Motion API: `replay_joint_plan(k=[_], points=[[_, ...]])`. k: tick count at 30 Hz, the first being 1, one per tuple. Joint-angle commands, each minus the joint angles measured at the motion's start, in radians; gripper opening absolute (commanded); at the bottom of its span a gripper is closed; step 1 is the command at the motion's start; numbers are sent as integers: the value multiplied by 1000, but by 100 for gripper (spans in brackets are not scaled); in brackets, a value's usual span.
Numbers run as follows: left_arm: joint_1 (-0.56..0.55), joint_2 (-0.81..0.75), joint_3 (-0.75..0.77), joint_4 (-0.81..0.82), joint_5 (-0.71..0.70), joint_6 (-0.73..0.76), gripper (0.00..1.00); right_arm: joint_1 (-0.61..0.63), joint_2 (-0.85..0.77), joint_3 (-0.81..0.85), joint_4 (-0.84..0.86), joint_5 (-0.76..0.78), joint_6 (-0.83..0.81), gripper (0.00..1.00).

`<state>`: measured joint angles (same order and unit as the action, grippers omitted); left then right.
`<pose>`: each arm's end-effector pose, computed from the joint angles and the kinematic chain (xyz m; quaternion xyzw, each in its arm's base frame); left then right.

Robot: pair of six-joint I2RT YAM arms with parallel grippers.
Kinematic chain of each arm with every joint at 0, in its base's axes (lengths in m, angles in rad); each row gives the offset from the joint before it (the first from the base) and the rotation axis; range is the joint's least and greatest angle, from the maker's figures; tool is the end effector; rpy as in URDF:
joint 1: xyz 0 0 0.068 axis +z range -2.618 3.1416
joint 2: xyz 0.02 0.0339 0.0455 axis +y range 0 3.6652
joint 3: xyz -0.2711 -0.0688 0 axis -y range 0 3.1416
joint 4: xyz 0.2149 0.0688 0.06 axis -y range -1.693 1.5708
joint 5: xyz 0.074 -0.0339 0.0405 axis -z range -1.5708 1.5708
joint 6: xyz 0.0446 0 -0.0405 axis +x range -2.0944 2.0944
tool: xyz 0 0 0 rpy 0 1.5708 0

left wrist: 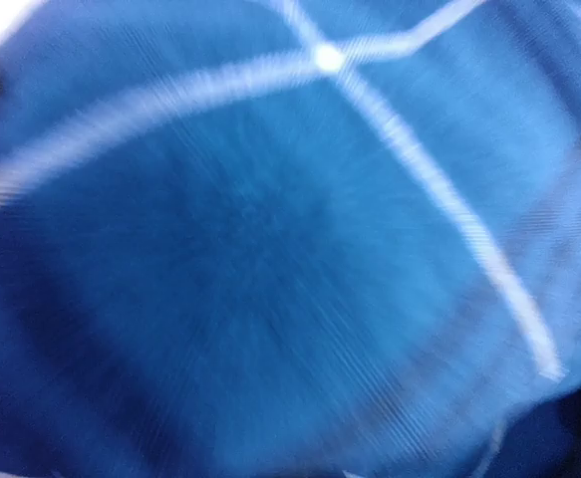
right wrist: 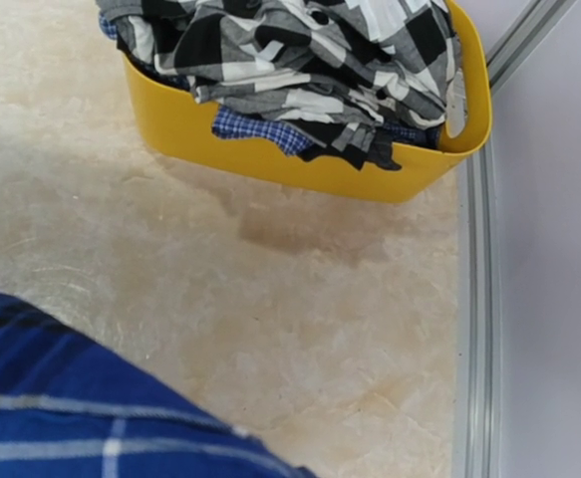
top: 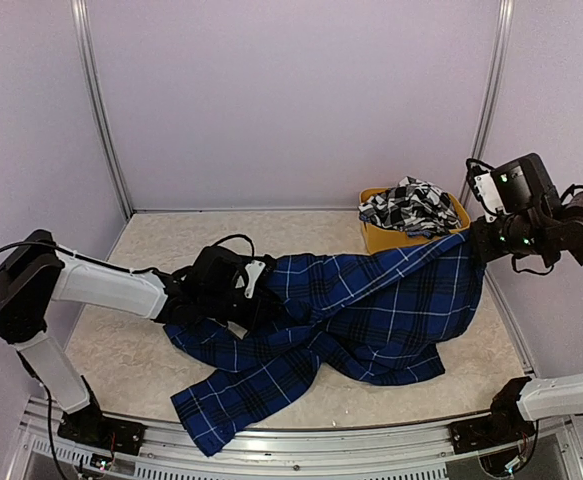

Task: Fold and stack the long sleeve shirts
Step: Flatten out the crumpled shirt at the center of the board.

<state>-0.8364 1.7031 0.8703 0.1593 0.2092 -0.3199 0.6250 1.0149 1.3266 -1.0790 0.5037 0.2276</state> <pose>0.2187 -0.2561 0.1902 0.2726 0.8548 -0.3145 0.3099 0.1297 0.0671 0.3883 -0.0804 0.8930 -0.0522 0.4396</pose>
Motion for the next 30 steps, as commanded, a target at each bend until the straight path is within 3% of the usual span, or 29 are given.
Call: replay_joint_plan(k=[1, 6, 9, 10, 14, 17, 22, 30], points=[[9, -195, 1, -106, -83, 15, 0, -14, -15, -12, 13, 1, -10, 0], [53, -440, 26, -267, -137, 36, 0, -15, -18, 0, 27, 2, -27, 0], [97, -524, -6, -265, -107, 23, 0, -15, -14, 0, 38, -14, -33, 0], [101, -525, -14, -269, -76, 23, 6, -15, -12, -2, 43, -20, -35, 0], [51, -437, -42, -253, -74, 26, 32, -16, -3, -11, 56, -33, -37, 0], [-37, -350, -66, -179, -91, 31, 42, -15, -2, -16, 63, -34, -39, 0], [-158, -199, -41, -167, -127, 26, 46, -17, -1, -25, 65, -33, -41, 0], [-369, -130, -99, -78, -99, -40, 37, -26, -7, -37, 67, -27, -50, 0]])
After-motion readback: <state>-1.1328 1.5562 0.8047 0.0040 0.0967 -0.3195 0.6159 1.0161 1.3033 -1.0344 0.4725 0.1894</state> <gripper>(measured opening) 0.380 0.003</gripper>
